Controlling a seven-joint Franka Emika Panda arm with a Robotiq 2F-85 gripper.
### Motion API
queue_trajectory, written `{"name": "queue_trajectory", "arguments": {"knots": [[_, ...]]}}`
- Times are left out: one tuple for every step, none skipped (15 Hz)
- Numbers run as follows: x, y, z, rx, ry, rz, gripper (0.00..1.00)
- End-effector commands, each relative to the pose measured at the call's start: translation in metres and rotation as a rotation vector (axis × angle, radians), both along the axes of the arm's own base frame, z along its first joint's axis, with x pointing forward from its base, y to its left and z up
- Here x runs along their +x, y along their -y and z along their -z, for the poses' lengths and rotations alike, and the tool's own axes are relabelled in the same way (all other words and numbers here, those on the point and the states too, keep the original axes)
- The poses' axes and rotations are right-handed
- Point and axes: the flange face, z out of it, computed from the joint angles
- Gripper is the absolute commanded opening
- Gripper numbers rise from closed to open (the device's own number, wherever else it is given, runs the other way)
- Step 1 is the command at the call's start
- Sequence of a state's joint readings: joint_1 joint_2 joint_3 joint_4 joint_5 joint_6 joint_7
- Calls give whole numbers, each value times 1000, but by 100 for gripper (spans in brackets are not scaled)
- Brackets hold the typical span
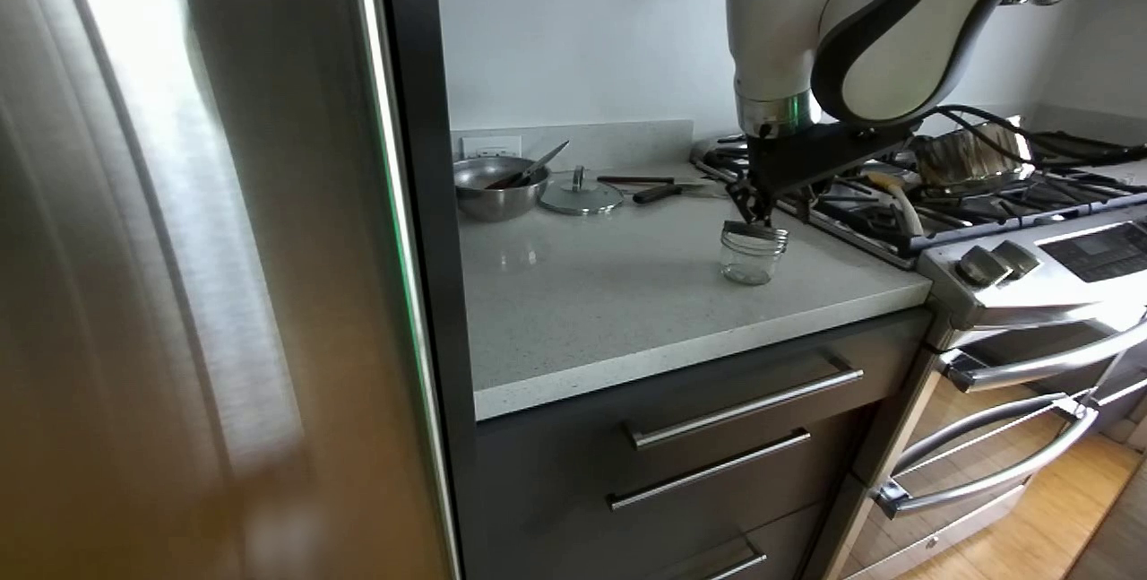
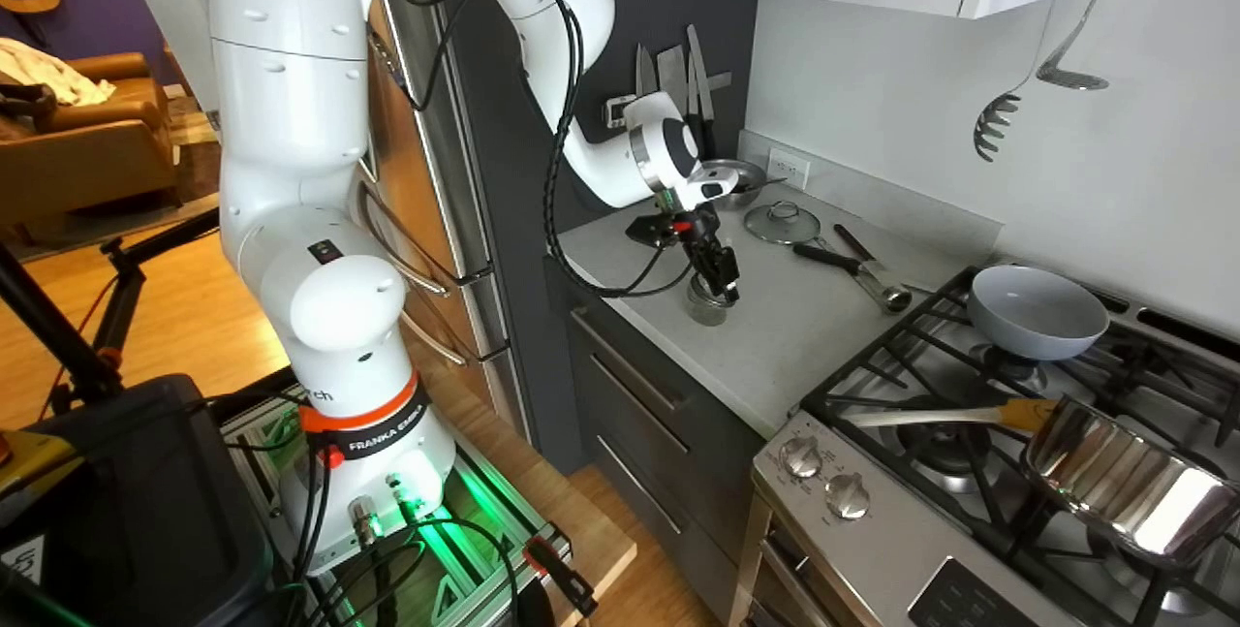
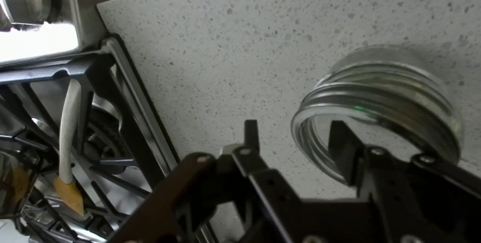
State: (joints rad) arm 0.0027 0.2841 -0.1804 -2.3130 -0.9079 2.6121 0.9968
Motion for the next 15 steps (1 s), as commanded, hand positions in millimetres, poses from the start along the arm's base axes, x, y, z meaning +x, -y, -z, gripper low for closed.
{"name": "queue_trajectory", "arguments": {"knots": [[-4,2,3,22,10,-7,84],[-5,1,2,20,13,-10,93],[-6,1,1,18,15,-11,98],[-6,0,0,18,17,-15,100],[-7,-1,0,20,18,-20,100],[-7,-2,0,25,18,-28,100],[-7,-3,1,36,15,-41,100],[-8,-3,1,47,16,-42,100],[-9,-3,2,56,20,-47,100],[-10,-3,2,66,23,-49,100],[-11,-4,2,74,28,-55,100],[-13,-4,2,83,35,-62,100],[-15,-4,3,93,43,-68,100],[-17,-4,3,103,52,-69,100],[-19,-4,3,112,59,-68,100]]}}
